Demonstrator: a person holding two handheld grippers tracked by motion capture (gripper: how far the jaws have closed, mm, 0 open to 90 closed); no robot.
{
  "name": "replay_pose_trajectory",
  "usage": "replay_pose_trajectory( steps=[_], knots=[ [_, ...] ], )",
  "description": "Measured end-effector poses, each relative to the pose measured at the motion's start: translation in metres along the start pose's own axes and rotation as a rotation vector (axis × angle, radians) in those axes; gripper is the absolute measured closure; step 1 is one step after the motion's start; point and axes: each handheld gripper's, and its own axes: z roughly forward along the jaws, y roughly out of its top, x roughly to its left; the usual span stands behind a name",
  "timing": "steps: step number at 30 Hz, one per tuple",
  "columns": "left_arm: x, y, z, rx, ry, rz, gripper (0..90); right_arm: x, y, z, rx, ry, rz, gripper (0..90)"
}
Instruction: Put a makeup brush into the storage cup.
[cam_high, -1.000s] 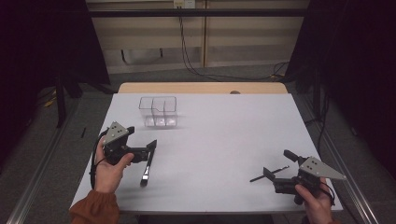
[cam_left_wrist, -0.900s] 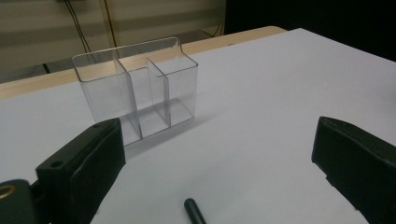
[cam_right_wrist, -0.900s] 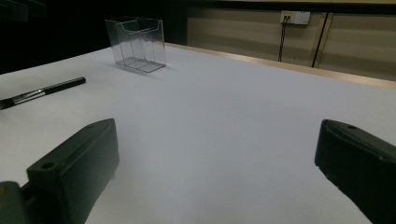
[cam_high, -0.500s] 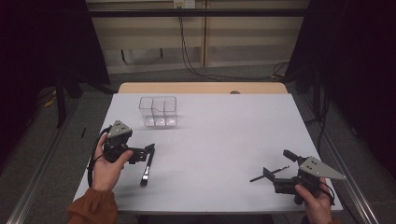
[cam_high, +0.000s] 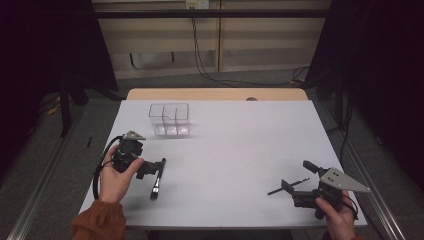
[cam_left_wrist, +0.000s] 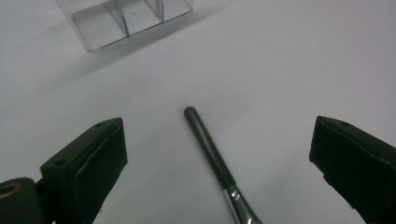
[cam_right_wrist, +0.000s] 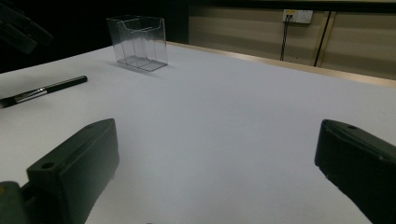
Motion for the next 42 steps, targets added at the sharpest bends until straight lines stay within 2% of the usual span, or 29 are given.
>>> replay_pose_trajectory(
  steps=[10,14,17,21,23,24,30,34,36,39,40,42],
  knots=[
    [0.002,0.005,0.003,0.109,0.01,-0.012,5.9,0.0,0.0,0.0,0.004,0.002,-0.002,0.0],
    [0.002,0.006,0.006,0.161,0.026,-0.019,6.0,0.0,0.0,0.0,0.005,0.001,-0.003,0.0],
    [0.001,0.006,0.007,0.178,-0.003,-0.017,6.7,0.0,0.0,0.0,0.007,0.0,-0.002,0.0],
    [0.0,0.006,0.01,0.23,-0.007,-0.026,8.1,0.0,0.0,0.0,0.007,0.0,-0.001,0.0],
    [0.0,0.007,0.011,0.256,0.004,-0.015,8.1,0.0,-0.001,0.0,0.008,0.002,-0.002,0.0],
    [-0.001,0.006,0.012,0.26,-0.001,-0.027,8.1,0.0,0.0,0.0,0.009,0.004,-0.001,0.0],
    [0.0,0.006,0.015,0.333,-0.027,-0.031,9.1,0.001,0.0,0.0,0.008,0.006,-0.002,0.0],
    [-0.001,0.005,0.017,0.332,-0.011,-0.03,9.0,0.001,-0.001,0.0,0.01,0.006,-0.004,0.0],
    [0.0,0.005,0.017,0.334,-0.024,-0.023,7.4,0.001,-0.001,0.0,0.011,0.005,-0.004,0.0],
    [-0.003,0.003,0.018,0.34,-0.018,-0.018,6.6,0.001,-0.001,0.0,0.012,0.005,-0.004,0.0],
    [-0.004,0.003,0.019,0.351,-0.022,-0.013,6.4,0.001,-0.001,0.001,0.013,0.005,-0.004,0.0],
    [-0.004,0.002,0.023,0.38,-0.028,-0.033,5.7,0.001,-0.001,0.001,0.012,0.005,-0.005,0.0]
  ],
)
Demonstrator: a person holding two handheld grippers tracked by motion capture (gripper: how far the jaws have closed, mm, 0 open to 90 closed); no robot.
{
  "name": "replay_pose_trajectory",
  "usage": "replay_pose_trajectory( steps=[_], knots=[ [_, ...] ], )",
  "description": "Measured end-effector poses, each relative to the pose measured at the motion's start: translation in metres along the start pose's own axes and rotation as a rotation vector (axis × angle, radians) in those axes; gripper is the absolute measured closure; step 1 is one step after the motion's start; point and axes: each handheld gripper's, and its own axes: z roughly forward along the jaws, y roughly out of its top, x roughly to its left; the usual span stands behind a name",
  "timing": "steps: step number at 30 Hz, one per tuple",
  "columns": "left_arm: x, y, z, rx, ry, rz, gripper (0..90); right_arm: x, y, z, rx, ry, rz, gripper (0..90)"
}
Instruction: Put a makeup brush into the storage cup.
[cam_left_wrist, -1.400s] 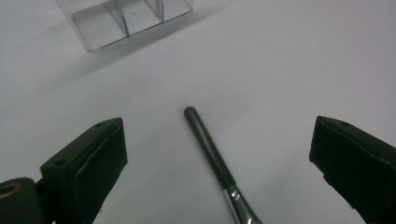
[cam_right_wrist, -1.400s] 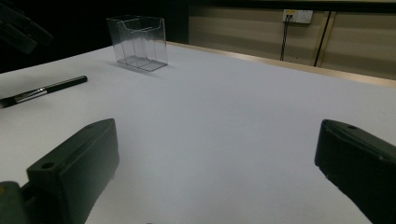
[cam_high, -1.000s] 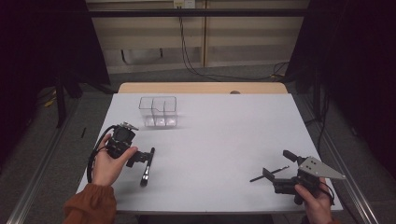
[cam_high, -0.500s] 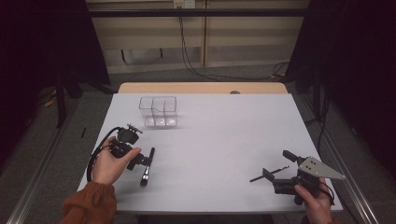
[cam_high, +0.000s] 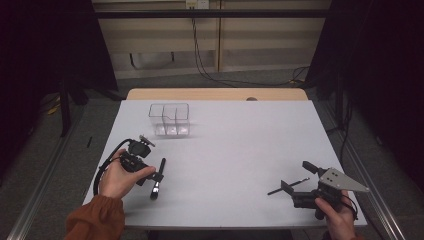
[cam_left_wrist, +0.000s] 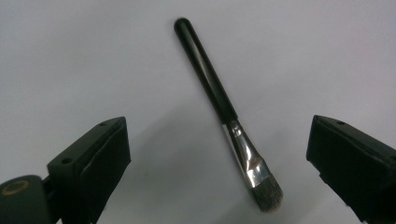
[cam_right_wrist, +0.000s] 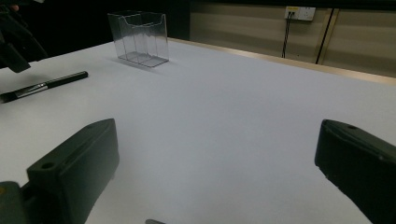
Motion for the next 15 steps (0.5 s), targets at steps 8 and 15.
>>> replay_pose_trajectory(
  steps=[8,15],
  knots=[
    [-0.0032,0.0035,0.0088,0.063,0.032,0.008,5.3,0.0,0.0,-0.0002,-0.001,0.001,0.0,0.0],
    [-0.0029,0.0048,0.0106,0.075,0.048,-0.013,7.1,0.0004,0.0,-0.0001,0.002,0.002,0.001,0.0]
  ],
)
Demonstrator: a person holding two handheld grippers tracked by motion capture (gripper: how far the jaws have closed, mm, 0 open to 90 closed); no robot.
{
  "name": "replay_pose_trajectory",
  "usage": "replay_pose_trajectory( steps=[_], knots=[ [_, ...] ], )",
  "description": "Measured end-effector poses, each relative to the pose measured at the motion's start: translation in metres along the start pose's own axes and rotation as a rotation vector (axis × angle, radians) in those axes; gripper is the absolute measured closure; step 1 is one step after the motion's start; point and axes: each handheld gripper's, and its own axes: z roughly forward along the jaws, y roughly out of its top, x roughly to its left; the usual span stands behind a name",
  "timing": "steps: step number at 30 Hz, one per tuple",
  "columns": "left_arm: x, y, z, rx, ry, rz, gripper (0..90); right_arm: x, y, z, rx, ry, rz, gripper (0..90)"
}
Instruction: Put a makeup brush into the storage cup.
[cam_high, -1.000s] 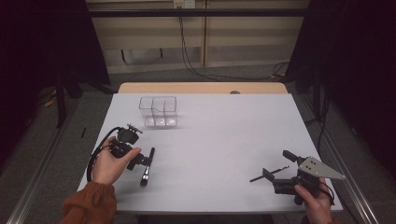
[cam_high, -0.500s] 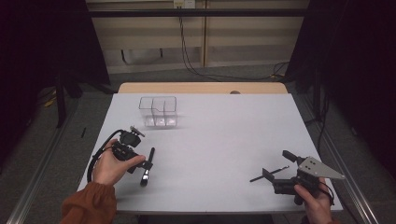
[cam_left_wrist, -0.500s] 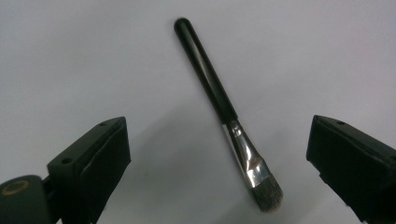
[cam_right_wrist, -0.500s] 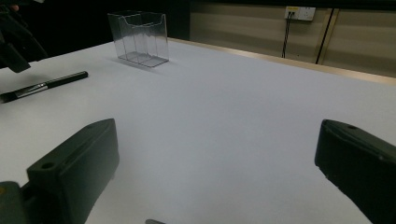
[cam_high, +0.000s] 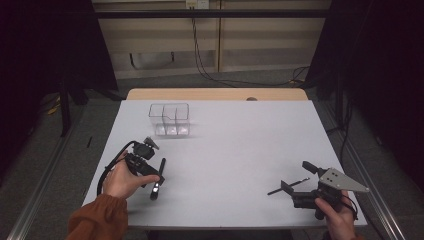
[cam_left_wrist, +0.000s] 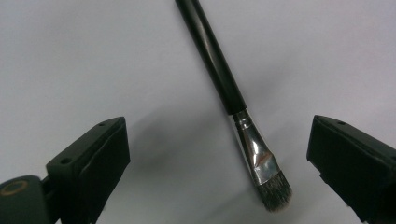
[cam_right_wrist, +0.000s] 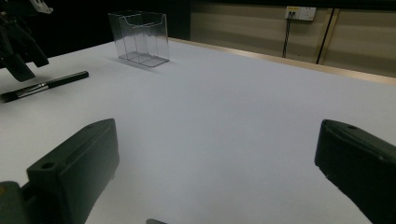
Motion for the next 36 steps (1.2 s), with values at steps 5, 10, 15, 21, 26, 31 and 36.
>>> replay_pose_trajectory(
  steps=[5,10,15,21,26,31,36],
  knots=[
    [0.001,0.001,0.003,0.012,0.013,-0.015,11.7,0.0,0.0,0.0,0.001,0.0,-0.003,0.0],
    [0.0,0.002,0.008,0.035,0.006,-0.025,15.6,0.0,0.0,0.0,0.001,0.0,-0.003,0.0],
    [-0.002,0.005,0.014,0.062,-0.002,-0.012,20.2,0.0,0.0,0.001,0.003,0.001,-0.001,0.0],
    [-0.009,0.005,0.019,0.068,0.026,-0.012,19.8,0.0,0.0,0.0,0.005,0.001,-0.002,0.0],
    [-0.015,0.007,0.022,0.081,0.088,-0.013,22.1,0.0,-0.001,0.001,0.008,0.003,0.0,0.0],
    [-0.016,0.007,0.023,0.086,0.098,-0.021,23.1,0.0,-0.001,0.0,0.008,0.003,-0.001,0.0],
    [-0.019,0.005,0.022,0.074,0.102,-0.037,28.8,0.0,-0.001,0.0,0.008,0.004,0.0,0.0]
  ],
)
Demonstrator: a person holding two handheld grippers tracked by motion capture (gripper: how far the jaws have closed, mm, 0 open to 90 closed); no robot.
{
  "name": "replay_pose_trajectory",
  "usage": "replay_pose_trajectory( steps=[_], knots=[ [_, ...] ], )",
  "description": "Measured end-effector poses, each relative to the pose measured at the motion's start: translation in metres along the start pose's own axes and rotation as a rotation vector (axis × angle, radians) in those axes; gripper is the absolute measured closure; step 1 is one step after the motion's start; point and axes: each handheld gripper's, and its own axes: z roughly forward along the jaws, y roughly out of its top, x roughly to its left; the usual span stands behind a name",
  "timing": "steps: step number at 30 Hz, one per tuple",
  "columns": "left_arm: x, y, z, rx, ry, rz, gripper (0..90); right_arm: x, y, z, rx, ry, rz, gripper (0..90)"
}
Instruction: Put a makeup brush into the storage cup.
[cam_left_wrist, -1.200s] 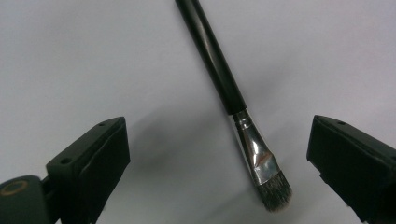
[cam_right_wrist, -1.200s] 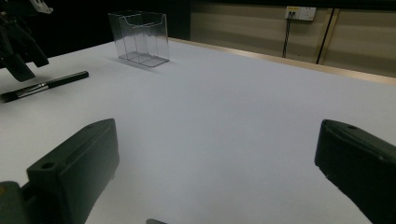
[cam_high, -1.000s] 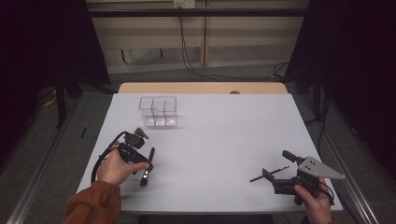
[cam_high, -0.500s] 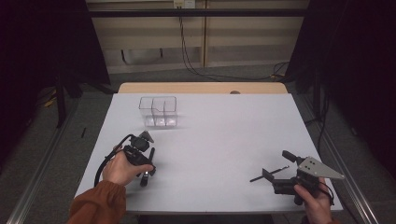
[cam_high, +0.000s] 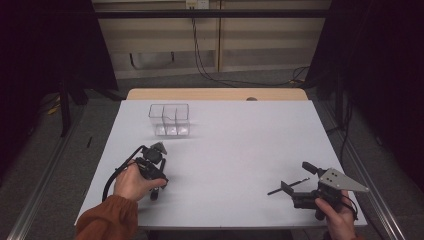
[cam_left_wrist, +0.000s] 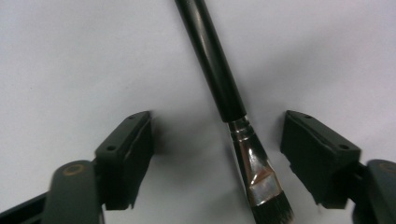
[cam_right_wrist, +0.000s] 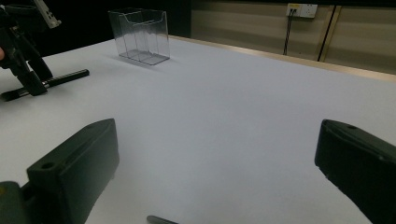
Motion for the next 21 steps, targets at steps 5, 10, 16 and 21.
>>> replay_pose_trajectory(
  steps=[5,10,16,21],
  knots=[
    [-0.0035,0.0012,-0.0017,0.015,-0.003,0.005,37.1,0.0004,0.0002,0.0,0.0,0.001,-0.001,0.0],
    [-0.0021,0.0008,-0.0023,0.021,-0.013,0.01,42.6,0.0002,0.0001,0.0,0.0,0.0,-0.001,0.0],
    [-0.0027,-0.0007,-0.0029,0.008,-0.016,0.008,48.9,0.0004,0.0,-0.0001,-0.001,0.001,-0.001,0.0],
    [0.0003,-0.0029,-0.0047,-0.001,-0.022,0.006,59.2,0.0002,0.0,0.0001,0.001,0.0,-0.001,0.0]
  ],
)
